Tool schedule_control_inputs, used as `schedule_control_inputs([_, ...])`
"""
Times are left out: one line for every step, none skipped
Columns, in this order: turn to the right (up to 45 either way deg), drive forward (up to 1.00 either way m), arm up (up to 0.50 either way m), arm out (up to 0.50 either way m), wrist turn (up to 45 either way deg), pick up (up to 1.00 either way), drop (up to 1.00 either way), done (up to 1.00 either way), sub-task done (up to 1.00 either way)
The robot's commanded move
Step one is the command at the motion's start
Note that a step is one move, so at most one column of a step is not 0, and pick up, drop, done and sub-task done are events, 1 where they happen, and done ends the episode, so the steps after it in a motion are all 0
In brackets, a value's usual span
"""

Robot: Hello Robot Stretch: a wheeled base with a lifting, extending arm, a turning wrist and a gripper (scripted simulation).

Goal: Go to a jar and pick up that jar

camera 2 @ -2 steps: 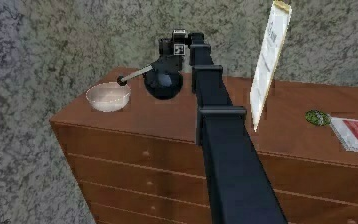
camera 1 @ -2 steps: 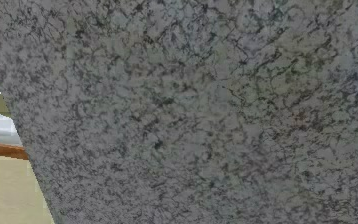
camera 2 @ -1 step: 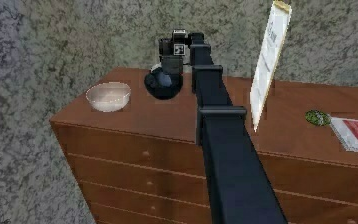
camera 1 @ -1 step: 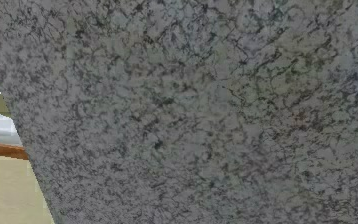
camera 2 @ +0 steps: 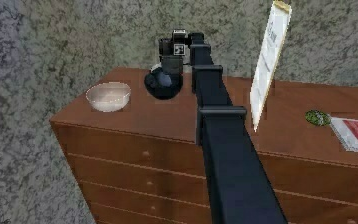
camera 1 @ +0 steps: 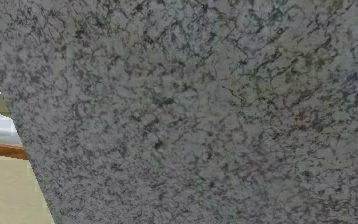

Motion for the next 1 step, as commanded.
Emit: schedule_control_inputs([0.0, 0.00, 0.00, 0.00, 0.0, 0.00, 0.00, 1.00, 0.00])
